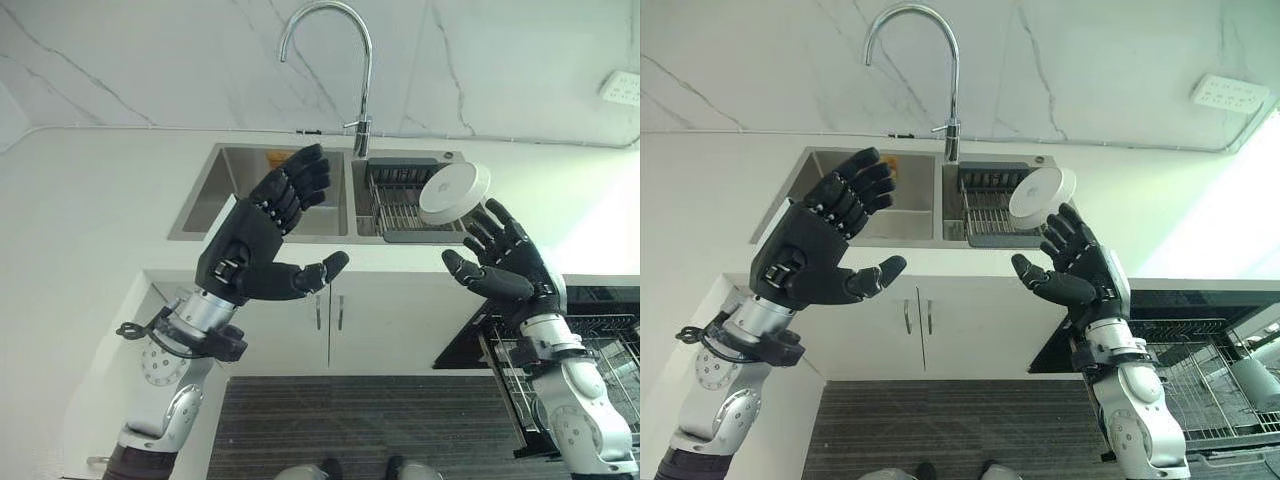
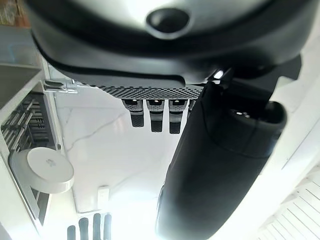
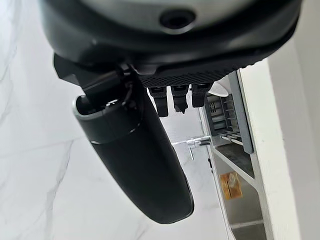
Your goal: Place the dishes in the dishwasher.
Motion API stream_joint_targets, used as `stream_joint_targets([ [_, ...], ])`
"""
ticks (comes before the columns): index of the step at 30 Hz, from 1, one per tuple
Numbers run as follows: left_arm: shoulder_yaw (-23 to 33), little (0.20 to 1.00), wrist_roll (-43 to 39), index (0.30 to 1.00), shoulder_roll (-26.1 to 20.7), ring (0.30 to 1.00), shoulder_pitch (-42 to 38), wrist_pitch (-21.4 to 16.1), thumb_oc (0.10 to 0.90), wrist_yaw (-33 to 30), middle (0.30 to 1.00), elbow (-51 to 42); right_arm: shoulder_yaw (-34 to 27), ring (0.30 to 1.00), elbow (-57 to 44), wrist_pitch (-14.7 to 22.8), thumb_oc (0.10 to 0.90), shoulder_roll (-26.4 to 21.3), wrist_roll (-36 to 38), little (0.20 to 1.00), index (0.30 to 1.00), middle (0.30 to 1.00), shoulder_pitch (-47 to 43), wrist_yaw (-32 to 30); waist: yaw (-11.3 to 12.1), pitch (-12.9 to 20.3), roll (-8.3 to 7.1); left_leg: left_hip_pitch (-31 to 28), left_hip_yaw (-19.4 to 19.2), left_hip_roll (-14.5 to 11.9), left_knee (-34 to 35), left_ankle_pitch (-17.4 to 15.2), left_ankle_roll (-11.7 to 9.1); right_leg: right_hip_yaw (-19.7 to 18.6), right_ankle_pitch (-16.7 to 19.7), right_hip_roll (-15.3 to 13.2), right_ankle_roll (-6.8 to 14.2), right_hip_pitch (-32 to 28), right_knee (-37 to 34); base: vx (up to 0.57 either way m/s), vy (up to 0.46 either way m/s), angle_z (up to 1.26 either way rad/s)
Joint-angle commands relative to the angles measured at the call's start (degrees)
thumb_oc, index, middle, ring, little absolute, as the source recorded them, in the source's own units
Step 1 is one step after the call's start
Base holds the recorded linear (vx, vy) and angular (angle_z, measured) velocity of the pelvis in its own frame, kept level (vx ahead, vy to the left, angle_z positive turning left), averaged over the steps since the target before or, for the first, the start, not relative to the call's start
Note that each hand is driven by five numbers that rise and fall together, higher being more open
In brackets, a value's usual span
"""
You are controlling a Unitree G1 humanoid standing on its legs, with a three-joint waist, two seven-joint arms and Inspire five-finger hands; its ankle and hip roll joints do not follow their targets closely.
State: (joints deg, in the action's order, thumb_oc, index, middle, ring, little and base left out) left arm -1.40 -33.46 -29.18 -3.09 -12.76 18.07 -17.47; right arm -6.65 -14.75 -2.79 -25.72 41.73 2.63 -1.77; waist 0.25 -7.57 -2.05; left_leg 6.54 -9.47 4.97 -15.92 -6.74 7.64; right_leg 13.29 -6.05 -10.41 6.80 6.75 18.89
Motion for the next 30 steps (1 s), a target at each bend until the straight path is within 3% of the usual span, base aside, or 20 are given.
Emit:
stream_joint_targets([
  [1, 3.3, 0.900, -0.4, 0.900, -0.4, 0.900, -3.2, -5.3, 0.800, -0.5, 0.900, -3.7, -5.0, 0.900, -2.5, 9.5, 0.800, -0.3, 1.5, 0.900, 0.900, 0.900, -8.1, 0.3, 0.0, 0.1, 1.13, -2.8, 7.5, -2.4, -1.3, -8.7, -4.2, -0.3, 4.4, 3.6, 1.1, -1.9, -1.7, 0.01, -0.146, -0.09],
  [3, 3.4, 0.900, -0.7, 0.900, -1.0, 0.900, -4.0, -5.1, 0.800, -1.1, 0.900, -3.5, -4.5, 0.900, -2.6, 10.0, 0.800, 0.2, 1.3, 0.900, 0.900, 0.900, -7.9, 1.0, 0.3, -0.1, 0.59, -3.0, 7.6, -2.2, -1.3, -8.9, -4.4, -1.0, 3.6, 1.7, 1.6, -0.1, -1.7, 0.05, -0.244, -0.18],
  [4, 3.6, 0.900, -1.1, 0.900, -1.1, 0.900, -4.6, -4.4, 0.800, -2.1, 0.900, -3.7, -3.6, 0.900, -3.0, 9.9, 0.800, 1.0, 0.8, 0.900, 0.900, 0.900, -8.1, 1.2, 0.2, -0.4, 0.25, -3.9, 7.8, -2.2, -1.3, -9.6, -4.2, -2.7, 4.5, 1.0, 2.8, 2.2, -1.7, 0.12, -0.327, -0.21],
  [7, 3.7, 0.900, -1.5, 0.900, -0.2, 0.900, -4.0, -3.6, 0.800, -3.6, 0.900, -4.5, -4.4, 0.900, -3.2, 7.6, 0.800, -0.4, 3.2, 0.900, 0.900, 0.900, -9.1, 1.3, 0.5, 1.4, 0.02, -4.1, 4.1, -4.8, -1.3, -10.0, -5.4, -1.4, -0.4, 1.6, 2.0, 1.1, -1.7, 0.16, -0.298, -0.21],
  [13, 3.4, 0.900, -1.2, 0.900, 0.1, 0.900, -3.6, -3.2, 0.800, -5.1, 0.900, -5.5, -5.6, 0.900, -4.0, 6.5, 0.800, -2.1, 6.5, 0.900, 0.900, 0.900, -9.6, -1.0, -0.1, 3.4, 0.57, -4.0, 0.1, -8.4, -1.3, -10.0, -7.2, -0.6, -3.3, 2.2, 0.3, -0.1, -1.7, 0.12, -0.135, -0.05],
  [23, 1.4, 0.900, -2.2, 0.900, -0.4, 0.900, -4.2, -4.2, 0.800, -4.1, 0.900, -3.8, -2.2, 0.900, 3.0, 4.3, 0.800, -3.4, 8.3, 0.900, 0.900, 0.900, -13.7, -0.4, 1.7, 4.0, 0.49, -4.0, 1.2, -9.5, -1.3, -9.4, -8.5, 2.0, -4.6, 1.7, -0.5, -1.8, -1.7, 0.06, -0.057, 0.12],
  [30, -1.0, 0.900, -2.7, 0.900, -1.8, 0.900, -6.3, -3.6, 0.800, -3.8, 0.900, -1.3, 2.2, 0.900, 15.5, 2.8, 0.800, -5.3, 9.9, 0.900, 0.900, 0.900, -21.6, 1.1, 4.1, 4.5, -0.01, -4.2, 2.9, -9.4, -1.3, -9.3, -9.1, 4.0, -5.1, 1.4, -0.7, -3.2, -1.7, 0.03, -0.033, 0.16],
])
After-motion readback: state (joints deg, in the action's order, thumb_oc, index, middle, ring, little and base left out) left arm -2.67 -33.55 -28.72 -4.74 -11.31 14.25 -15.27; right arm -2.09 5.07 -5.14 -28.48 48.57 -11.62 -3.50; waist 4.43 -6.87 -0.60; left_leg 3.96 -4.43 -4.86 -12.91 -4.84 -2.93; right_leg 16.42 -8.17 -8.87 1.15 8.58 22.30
